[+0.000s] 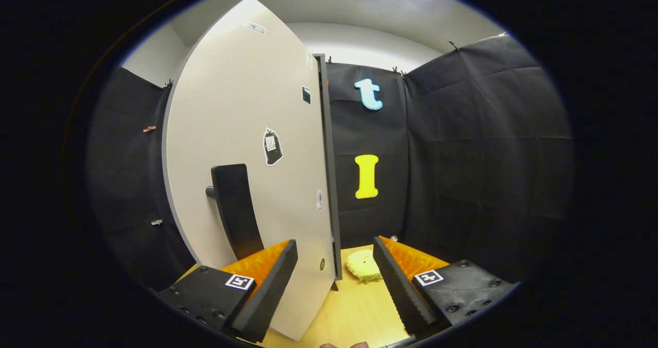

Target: Open the shoe cabinet door, grab the shoes and put them into the shoe cabinet, then close the shoe cabinet door.

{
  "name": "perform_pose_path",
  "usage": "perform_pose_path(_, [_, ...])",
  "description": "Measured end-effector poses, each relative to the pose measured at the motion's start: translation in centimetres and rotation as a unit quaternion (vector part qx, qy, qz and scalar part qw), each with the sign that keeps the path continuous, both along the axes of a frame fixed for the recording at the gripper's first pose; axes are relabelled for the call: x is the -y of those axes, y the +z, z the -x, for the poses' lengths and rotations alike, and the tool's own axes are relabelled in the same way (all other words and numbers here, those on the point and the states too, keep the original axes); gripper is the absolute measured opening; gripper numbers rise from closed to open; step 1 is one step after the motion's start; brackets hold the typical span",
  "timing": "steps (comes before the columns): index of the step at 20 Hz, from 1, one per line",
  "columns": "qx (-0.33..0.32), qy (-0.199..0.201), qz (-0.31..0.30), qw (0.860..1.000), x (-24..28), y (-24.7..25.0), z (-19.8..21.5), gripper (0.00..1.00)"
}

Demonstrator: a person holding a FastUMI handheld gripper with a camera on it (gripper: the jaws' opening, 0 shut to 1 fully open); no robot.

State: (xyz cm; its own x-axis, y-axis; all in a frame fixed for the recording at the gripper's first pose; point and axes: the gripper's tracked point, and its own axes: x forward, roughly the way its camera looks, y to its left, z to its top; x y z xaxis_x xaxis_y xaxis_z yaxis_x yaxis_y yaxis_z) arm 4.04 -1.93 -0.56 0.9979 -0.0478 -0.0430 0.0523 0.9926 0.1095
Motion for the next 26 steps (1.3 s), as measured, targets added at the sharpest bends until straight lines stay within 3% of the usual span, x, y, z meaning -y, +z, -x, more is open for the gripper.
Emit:
perform_pose_path(8, [-0.014, 0.014, -0.03, 0.999, -4.3, -0.4, -1.9, 0.97])
perform_pose_path(13, [-0.023, 0.052, -0.049, 0.997, -8.1, -0.6, -2.4, 0.98])
perform_pose_path(26, [-0.015, 0.064, 0.014, 0.998, -9.8, -1.2, -2.7, 0.98])
